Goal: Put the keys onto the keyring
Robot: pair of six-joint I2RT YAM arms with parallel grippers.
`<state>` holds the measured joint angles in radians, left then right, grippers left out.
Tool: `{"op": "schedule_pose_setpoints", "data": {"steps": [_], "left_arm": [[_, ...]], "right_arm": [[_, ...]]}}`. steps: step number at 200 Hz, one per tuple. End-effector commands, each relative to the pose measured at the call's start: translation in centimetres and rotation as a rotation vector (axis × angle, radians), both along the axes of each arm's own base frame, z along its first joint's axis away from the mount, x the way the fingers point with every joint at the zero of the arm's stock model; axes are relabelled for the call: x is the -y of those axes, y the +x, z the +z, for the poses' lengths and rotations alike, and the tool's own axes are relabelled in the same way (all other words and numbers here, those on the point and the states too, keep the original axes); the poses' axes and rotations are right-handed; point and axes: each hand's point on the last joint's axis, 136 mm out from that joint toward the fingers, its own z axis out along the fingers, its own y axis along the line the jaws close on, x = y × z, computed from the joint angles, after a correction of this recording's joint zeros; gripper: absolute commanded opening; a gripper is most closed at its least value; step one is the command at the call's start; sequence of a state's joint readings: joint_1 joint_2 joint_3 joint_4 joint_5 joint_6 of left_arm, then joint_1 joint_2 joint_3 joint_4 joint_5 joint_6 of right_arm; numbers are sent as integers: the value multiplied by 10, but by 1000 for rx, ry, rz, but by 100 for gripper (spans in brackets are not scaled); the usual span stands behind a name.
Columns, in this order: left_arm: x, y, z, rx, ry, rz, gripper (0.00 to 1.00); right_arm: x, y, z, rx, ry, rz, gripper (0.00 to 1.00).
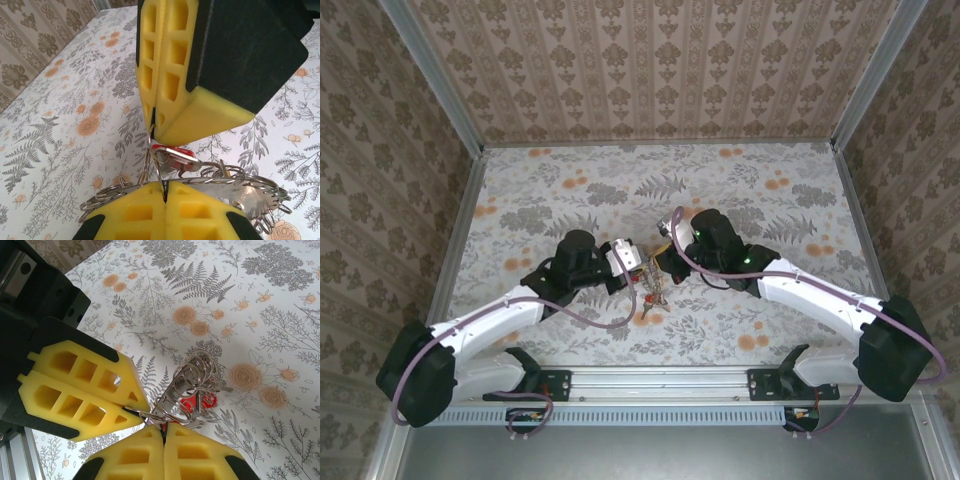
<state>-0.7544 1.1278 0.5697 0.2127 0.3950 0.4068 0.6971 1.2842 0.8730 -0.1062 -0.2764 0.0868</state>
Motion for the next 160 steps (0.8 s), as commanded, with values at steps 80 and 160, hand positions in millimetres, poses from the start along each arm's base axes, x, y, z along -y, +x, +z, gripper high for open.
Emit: {"op": "schedule_pose_setpoints", "data": {"steps": [80, 160], "left_arm": [[16, -18, 31, 58, -171, -48, 0], [19, -11, 25, 48, -193, -3, 0]], "right_arm": [[30, 26, 8, 26, 29, -241, 0], [31, 18, 4, -2, 44, -235, 0]]}}
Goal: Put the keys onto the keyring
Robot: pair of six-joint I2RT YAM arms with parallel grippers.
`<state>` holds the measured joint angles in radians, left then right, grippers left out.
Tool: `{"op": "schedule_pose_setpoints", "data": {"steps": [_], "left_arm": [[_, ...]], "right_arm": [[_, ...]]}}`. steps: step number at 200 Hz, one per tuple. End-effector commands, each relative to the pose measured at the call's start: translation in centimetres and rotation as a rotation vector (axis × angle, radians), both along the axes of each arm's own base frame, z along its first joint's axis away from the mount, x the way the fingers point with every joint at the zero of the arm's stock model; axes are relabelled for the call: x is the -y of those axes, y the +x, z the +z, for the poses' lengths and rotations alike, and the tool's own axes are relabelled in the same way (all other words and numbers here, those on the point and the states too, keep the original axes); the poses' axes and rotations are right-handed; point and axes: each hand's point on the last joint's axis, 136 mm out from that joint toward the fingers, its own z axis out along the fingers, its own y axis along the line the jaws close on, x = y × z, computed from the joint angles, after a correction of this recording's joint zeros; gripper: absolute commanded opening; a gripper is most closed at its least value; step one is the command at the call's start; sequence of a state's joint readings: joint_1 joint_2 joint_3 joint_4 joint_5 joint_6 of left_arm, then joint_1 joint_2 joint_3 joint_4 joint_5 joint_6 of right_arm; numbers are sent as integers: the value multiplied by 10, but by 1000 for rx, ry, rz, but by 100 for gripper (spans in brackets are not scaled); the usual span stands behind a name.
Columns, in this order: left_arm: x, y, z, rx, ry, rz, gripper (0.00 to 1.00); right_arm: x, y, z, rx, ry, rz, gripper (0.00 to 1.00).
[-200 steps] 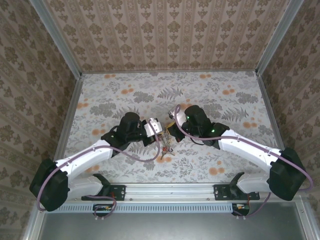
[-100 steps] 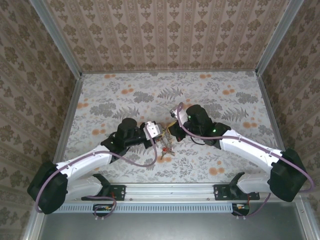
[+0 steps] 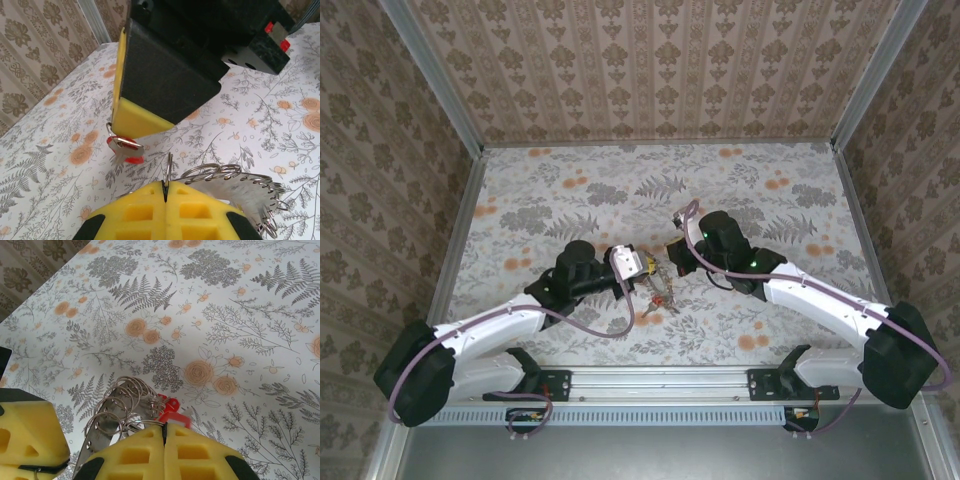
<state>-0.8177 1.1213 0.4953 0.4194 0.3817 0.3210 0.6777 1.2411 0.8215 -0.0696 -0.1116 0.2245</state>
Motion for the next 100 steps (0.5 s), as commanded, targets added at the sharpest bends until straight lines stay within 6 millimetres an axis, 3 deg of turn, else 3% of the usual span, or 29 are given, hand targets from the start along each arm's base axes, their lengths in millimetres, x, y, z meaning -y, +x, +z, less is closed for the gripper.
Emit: {"op": "schedule_pose_setpoints", "data": {"steps": [1, 52, 100], "left_arm": [[3, 4, 12, 19, -69, 22, 0], [2, 14, 11, -34, -70, 82, 0], [5, 17, 12, -72, -95, 92, 0]], "right_arm": [[3, -3, 7, 11, 24, -2, 0], [11, -24, 15, 69, -27, 89, 0], [10, -39, -4, 55, -157, 151, 0]]}}
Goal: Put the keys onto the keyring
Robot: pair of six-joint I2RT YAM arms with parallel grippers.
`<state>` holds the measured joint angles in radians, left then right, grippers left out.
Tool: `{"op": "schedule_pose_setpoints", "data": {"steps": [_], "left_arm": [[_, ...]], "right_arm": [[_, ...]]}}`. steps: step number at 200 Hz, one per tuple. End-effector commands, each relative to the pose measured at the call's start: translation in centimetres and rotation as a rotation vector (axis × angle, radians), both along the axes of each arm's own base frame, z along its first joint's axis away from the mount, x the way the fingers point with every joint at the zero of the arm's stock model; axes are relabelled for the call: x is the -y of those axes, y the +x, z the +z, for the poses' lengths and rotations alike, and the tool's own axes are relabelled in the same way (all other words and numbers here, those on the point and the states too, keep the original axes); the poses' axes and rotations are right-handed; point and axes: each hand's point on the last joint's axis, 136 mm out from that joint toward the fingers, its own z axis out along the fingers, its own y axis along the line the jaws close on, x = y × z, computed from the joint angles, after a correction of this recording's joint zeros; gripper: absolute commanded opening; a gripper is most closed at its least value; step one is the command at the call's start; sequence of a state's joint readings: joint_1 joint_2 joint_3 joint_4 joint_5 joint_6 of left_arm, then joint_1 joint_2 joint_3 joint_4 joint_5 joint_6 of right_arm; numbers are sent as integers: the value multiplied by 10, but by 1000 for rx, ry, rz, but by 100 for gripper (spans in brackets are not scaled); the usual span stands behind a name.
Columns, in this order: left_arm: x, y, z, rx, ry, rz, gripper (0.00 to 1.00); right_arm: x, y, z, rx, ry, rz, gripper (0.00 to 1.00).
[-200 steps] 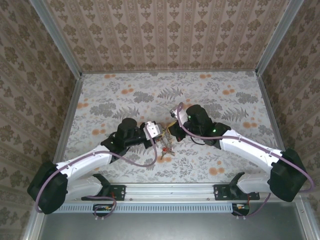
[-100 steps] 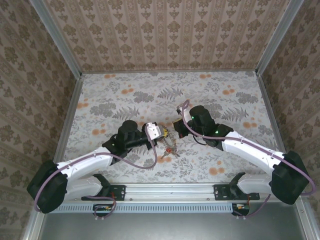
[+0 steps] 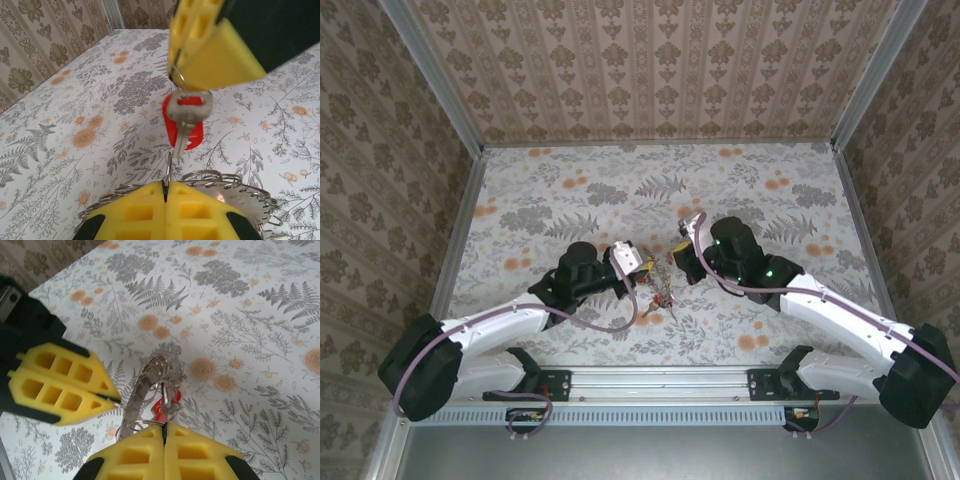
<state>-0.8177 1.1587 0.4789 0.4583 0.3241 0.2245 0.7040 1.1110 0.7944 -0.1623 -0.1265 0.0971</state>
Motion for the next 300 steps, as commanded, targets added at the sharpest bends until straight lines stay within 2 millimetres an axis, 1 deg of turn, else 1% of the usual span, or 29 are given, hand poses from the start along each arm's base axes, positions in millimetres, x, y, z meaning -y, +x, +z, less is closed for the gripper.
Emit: {"op": "schedule_pose_setpoints", "data": {"steps": [1, 21, 37, 92, 108, 151, 166, 189, 228, 275, 300], "left_arm": [[7, 6, 25, 14, -81, 14, 0], [8, 7, 25, 13, -86, 12, 0], [9, 6, 24, 15, -90, 3, 0], [11, 2, 22, 17, -91, -23, 0], [12, 3, 22, 0, -92, -15, 0], [11, 8, 9, -73, -52, 20, 0], [12, 10, 7, -87, -49, 36, 0], [13, 13, 11, -94, -72, 51, 0], [15, 20, 14, -127, -99, 84, 0], [12, 25, 13, -136, -101, 117, 0], [14, 25, 13, -137, -102, 112, 0]], "right_arm": [[2, -10, -19, -24, -101, 41, 0], [-5, -10, -25, -39, -121, 48, 0], [-7, -7, -28, -45, -120, 32, 0], [-17, 5, -29, -78, -49, -20, 0], [-17, 8, -28, -84, -18, -39, 0], [-14, 15, -20, -94, 71, -91, 0], [-15, 17, -19, -105, 90, -95, 0], [-16, 18, -24, -128, 96, -108, 0], [-12, 15, -32, -158, 81, -130, 0], [8, 14, -43, -173, -50, -181, 0], [9, 15, -43, -188, -49, -203, 0]]}}
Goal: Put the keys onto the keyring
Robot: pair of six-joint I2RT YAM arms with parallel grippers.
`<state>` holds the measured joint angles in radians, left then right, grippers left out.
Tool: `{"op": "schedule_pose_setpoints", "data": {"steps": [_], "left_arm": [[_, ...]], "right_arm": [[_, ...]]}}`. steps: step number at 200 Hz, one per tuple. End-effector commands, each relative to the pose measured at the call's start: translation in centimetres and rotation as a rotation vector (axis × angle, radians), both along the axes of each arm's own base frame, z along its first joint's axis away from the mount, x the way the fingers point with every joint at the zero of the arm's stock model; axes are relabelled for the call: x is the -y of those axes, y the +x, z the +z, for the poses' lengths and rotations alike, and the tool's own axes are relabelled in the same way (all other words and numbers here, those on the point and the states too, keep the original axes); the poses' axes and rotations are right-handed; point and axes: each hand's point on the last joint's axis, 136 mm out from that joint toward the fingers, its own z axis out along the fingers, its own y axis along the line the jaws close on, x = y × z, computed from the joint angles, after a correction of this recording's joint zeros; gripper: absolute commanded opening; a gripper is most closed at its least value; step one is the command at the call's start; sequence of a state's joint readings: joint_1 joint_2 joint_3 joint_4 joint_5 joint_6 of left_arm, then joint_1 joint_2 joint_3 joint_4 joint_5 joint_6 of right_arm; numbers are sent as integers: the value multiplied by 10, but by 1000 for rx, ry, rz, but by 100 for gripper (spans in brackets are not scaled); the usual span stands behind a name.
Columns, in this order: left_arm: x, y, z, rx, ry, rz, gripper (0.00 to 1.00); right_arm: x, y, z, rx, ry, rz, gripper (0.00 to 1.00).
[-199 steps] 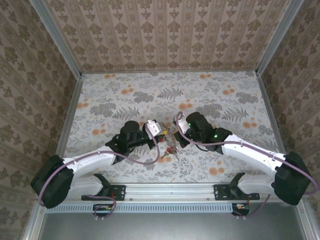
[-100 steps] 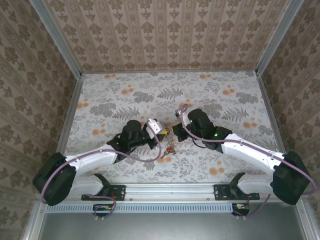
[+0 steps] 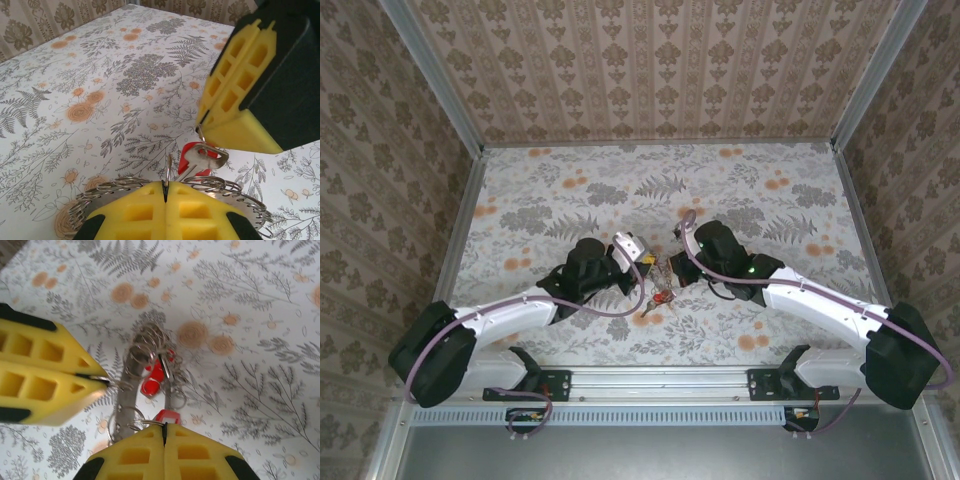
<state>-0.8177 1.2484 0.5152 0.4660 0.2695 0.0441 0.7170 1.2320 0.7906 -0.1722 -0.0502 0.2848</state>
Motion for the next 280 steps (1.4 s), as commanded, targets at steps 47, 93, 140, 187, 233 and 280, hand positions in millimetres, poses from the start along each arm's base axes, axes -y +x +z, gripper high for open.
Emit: {"op": "schedule_pose_setpoints", "data": {"steps": [47, 93, 140, 187, 233, 280], "left_arm": [[14, 17, 24, -7, -62, 42, 0], [15, 18, 23, -10, -60, 52, 0], [12, 19, 23, 2, -51, 62, 0], [-16, 13, 33, 64, -19, 80, 0], [-46, 10, 33, 65, -4, 107, 0], [-58, 13, 32, 56, -17, 134, 0]], "right_arm": [[-9, 17, 8, -144, 169, -219, 0], [-11, 13, 12, -206, 291, -288, 0], [30, 16, 2, -170, 110, -363, 0], [157, 8, -14, -246, -425, -544, 0], [199, -7, -38, -365, -687, -723, 0], [182, 3, -86, -453, -754, -697, 0]]}}
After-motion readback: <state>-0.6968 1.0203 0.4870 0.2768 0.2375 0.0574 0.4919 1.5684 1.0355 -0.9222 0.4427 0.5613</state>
